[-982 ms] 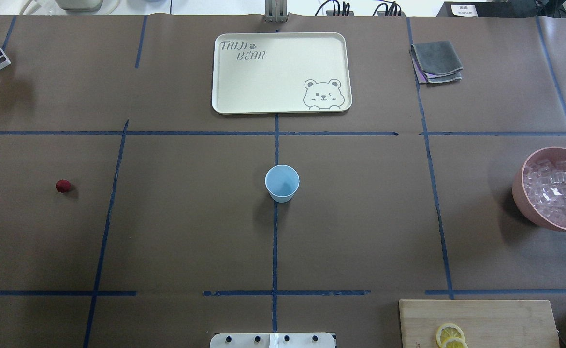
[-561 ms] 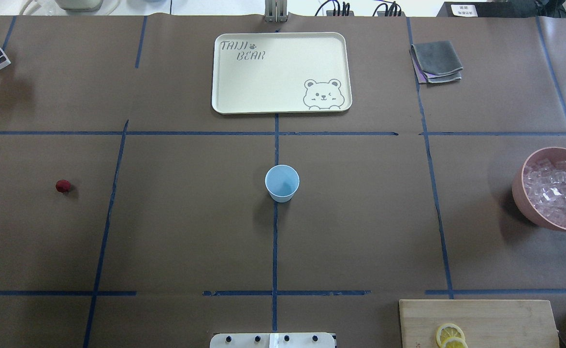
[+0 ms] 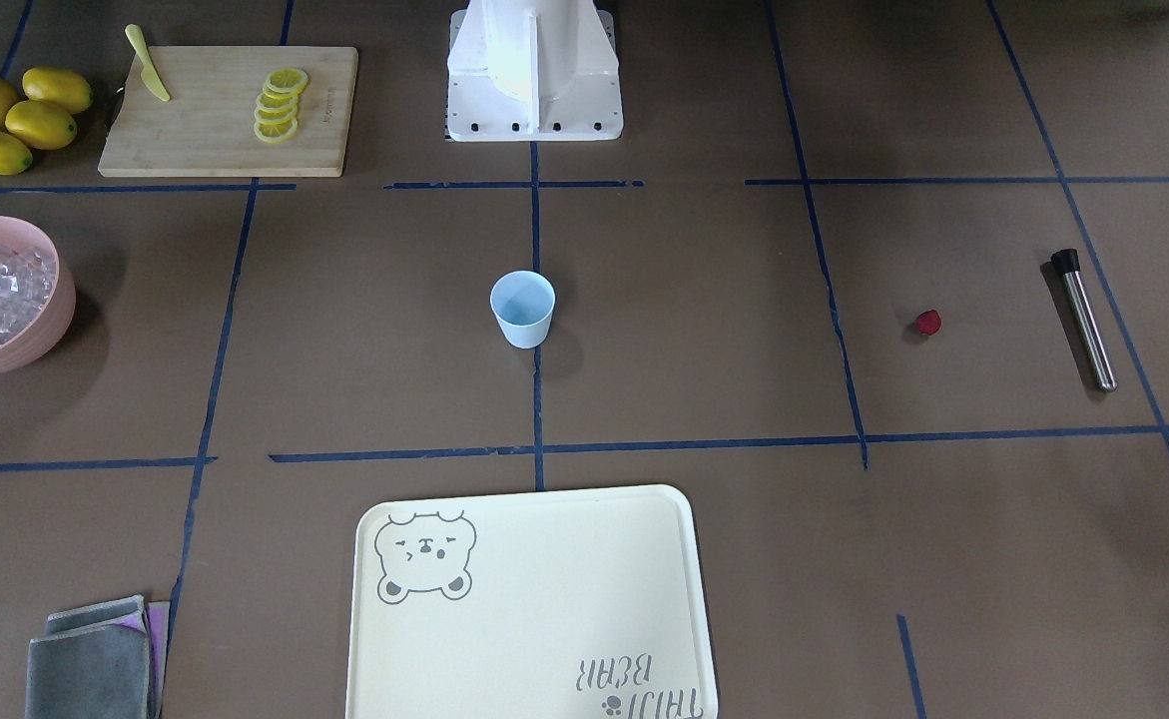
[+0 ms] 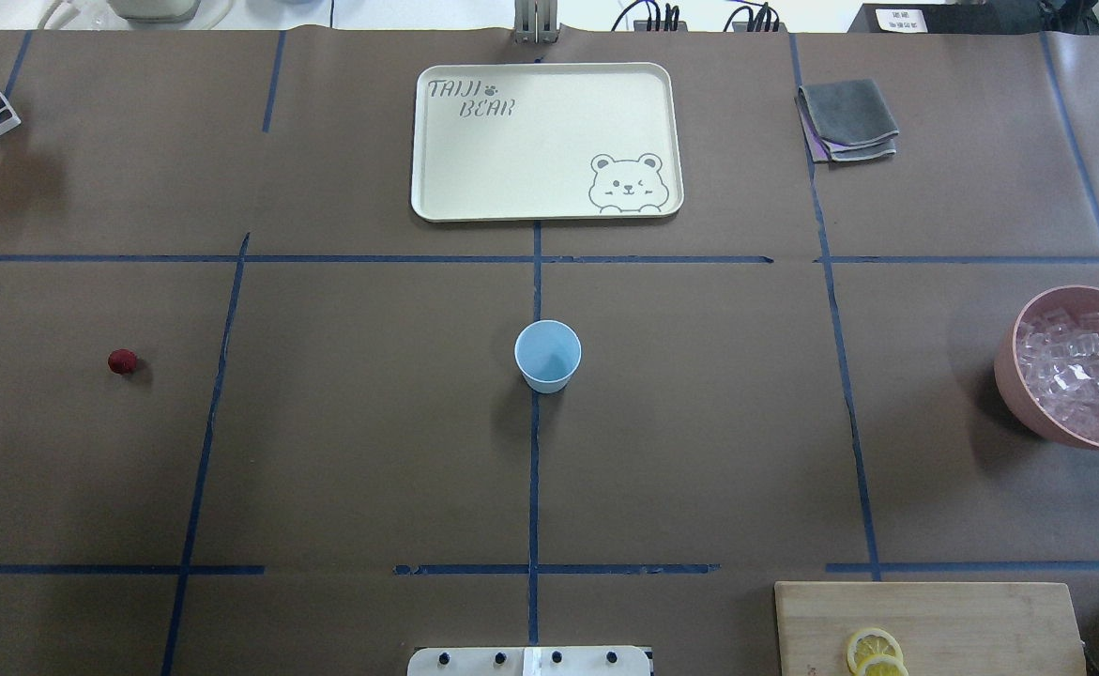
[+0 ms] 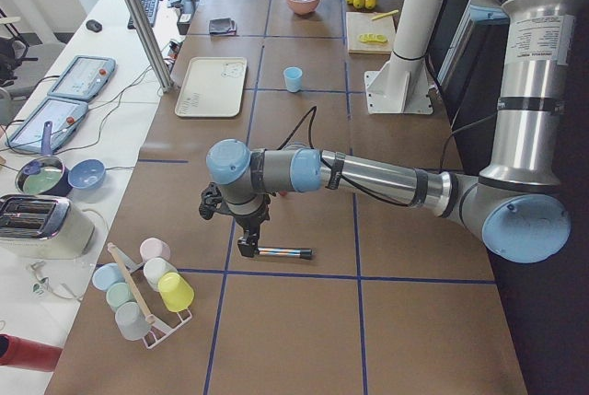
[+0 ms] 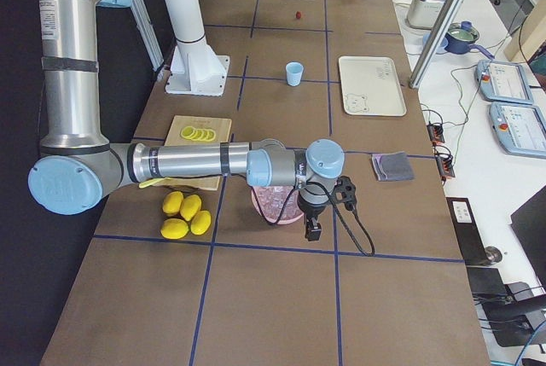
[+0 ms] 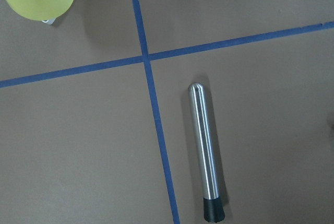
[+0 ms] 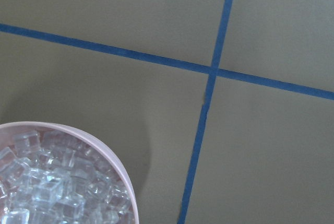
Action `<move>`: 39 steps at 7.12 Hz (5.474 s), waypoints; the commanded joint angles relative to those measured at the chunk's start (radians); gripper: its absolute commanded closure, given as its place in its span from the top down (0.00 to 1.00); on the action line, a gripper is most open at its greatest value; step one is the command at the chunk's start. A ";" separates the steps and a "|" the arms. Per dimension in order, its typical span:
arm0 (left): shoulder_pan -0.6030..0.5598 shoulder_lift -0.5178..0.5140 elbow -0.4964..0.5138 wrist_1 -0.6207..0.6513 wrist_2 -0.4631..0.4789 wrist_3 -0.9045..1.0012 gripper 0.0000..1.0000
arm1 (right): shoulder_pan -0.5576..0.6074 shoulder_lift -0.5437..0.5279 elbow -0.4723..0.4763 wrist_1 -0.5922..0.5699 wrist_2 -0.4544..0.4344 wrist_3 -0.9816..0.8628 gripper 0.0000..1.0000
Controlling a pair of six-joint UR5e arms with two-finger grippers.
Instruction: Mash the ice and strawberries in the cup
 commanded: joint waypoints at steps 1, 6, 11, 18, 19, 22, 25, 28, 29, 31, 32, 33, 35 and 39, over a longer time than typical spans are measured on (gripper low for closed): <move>0.001 0.001 0.000 -0.003 0.000 0.002 1.00 | -0.030 -0.005 0.059 0.024 0.009 0.074 1.00; 0.001 0.003 0.000 -0.007 -0.002 0.006 1.00 | -0.248 -0.172 0.155 0.349 -0.026 0.451 1.00; 0.001 0.004 -0.006 -0.007 -0.003 0.003 1.00 | -0.369 -0.138 0.107 0.396 -0.132 0.593 0.87; 0.001 0.004 -0.004 -0.007 -0.003 0.003 1.00 | -0.368 -0.138 0.102 0.399 -0.135 0.593 0.01; 0.000 0.006 -0.004 -0.007 -0.003 0.003 1.00 | -0.348 -0.135 0.122 0.403 -0.132 0.593 0.00; 0.000 0.006 -0.006 -0.007 -0.003 0.006 1.00 | -0.352 -0.024 0.260 0.392 -0.121 0.866 0.00; 0.000 0.006 0.003 -0.007 -0.003 0.008 1.00 | -0.584 0.206 0.300 0.392 -0.135 1.494 0.00; 0.001 0.006 0.012 -0.008 -0.003 0.008 1.00 | -0.839 0.534 0.233 0.228 -0.367 1.813 0.01; 0.001 0.006 0.013 -0.008 -0.003 0.008 1.00 | -0.860 0.641 0.167 0.120 -0.374 1.855 0.01; 0.001 0.006 0.011 -0.008 -0.003 0.008 1.00 | -0.921 0.649 0.130 0.161 -0.409 1.848 0.02; 0.001 0.006 0.011 -0.008 -0.003 0.008 1.00 | -0.944 0.649 0.104 0.205 -0.450 1.848 0.02; 0.000 0.006 0.009 -0.008 -0.003 0.008 1.00 | -0.949 0.650 0.087 0.246 -0.467 1.857 0.03; 0.000 0.006 0.009 -0.008 -0.003 0.008 1.00 | -0.949 0.652 0.078 0.248 -0.468 1.854 0.42; 0.000 0.018 -0.001 -0.008 -0.003 0.008 1.00 | -0.931 0.652 0.081 0.311 -0.468 1.845 1.00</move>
